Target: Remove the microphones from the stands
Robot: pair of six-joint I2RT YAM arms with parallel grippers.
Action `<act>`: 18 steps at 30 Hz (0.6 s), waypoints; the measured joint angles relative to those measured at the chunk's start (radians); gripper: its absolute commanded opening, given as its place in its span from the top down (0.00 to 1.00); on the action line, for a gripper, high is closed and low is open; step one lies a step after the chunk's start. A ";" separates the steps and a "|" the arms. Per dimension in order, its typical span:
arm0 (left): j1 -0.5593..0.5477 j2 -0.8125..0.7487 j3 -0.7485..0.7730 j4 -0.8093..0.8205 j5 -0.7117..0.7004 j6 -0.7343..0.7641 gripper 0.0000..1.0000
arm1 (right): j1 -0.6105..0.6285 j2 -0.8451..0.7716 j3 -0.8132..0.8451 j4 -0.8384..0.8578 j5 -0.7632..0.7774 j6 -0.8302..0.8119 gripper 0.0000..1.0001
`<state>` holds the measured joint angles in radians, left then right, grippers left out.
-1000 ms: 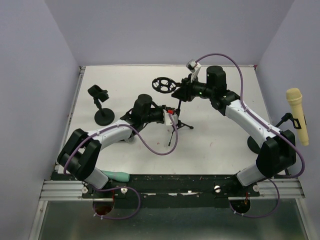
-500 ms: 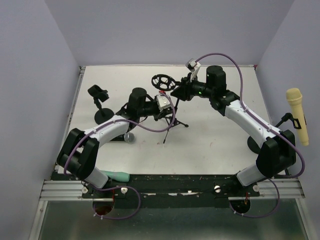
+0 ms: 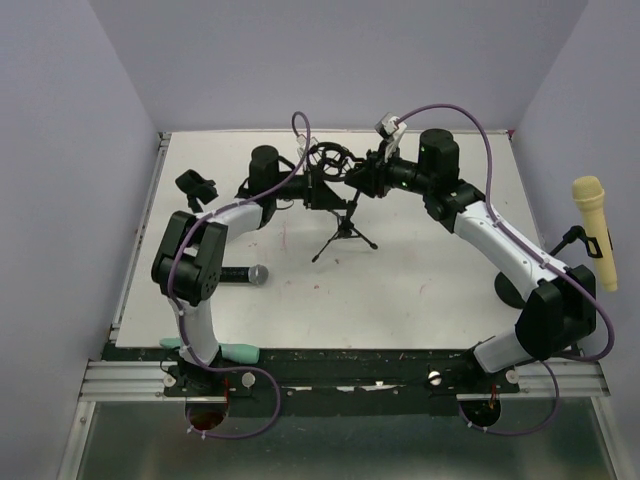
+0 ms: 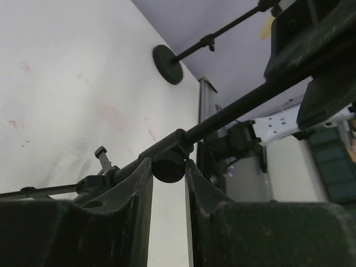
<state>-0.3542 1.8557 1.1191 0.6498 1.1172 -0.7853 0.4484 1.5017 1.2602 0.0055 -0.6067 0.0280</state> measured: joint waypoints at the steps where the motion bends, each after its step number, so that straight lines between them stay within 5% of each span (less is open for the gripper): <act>1: 0.003 0.026 0.040 -0.015 0.034 -0.040 1.00 | 0.000 -0.004 0.000 0.002 0.000 -0.014 0.99; 4: 0.007 0.119 0.220 -0.108 0.148 -0.171 0.98 | 0.003 -0.011 0.001 0.022 0.001 -0.061 0.99; 6: 0.007 0.170 0.301 -0.180 0.214 -0.272 0.80 | 0.004 -0.018 0.001 0.030 0.003 -0.081 0.99; 15: -0.001 0.208 0.257 -0.396 0.331 -0.518 0.52 | 0.027 -0.016 -0.022 -0.017 0.003 -0.100 0.99; 18: 0.000 0.208 0.242 -0.435 0.338 -0.533 0.28 | 0.027 -0.015 -0.024 -0.025 0.003 -0.108 0.99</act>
<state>-0.3542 2.0636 1.3609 0.2146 1.4551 -1.3182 0.4759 1.4868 1.2366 -0.0193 -0.6033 -0.0795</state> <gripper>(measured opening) 0.501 0.344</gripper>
